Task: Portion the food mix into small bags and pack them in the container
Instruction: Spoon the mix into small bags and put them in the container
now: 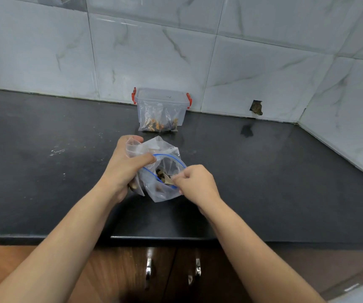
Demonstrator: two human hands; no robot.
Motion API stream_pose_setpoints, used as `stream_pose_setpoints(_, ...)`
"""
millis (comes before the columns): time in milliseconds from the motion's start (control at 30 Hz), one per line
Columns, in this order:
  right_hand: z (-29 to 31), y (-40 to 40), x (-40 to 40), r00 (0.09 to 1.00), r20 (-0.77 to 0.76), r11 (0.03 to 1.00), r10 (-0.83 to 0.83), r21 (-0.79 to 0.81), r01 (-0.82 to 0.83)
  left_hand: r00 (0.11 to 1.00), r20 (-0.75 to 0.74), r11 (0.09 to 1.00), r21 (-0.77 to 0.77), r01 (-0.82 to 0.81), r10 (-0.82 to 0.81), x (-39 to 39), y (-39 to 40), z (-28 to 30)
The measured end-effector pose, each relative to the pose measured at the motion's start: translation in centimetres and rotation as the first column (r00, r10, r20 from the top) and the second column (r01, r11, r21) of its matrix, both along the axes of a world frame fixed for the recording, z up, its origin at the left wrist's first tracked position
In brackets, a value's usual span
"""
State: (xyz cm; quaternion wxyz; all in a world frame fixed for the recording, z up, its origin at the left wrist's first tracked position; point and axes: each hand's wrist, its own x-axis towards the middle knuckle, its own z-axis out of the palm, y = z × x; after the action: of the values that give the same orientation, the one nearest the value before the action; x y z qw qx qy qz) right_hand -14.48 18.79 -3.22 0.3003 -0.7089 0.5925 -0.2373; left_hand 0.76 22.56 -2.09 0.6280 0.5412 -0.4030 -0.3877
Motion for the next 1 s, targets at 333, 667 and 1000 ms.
stream_pose_setpoints(333,2.4,-0.3,-3.1,0.980,0.195,0.997,-0.048,0.070,0.034,0.974,0.203,0.995,-0.010,-0.099,0.099,0.8,0.3,-0.7)
stream_pose_setpoints(667,5.7,0.3,-4.4,0.965,0.260,0.983,0.038,0.162,-0.083,0.854,0.482,0.981,-0.095,-0.170,0.195,0.7,0.8,-0.9)
stream_pose_setpoints(1000,10.7,1.6,-1.2,0.966,0.095,0.960,0.239,-0.171,-0.221,0.777,0.595,0.978,-0.152,-0.141,0.205,0.4,0.9,-0.6)
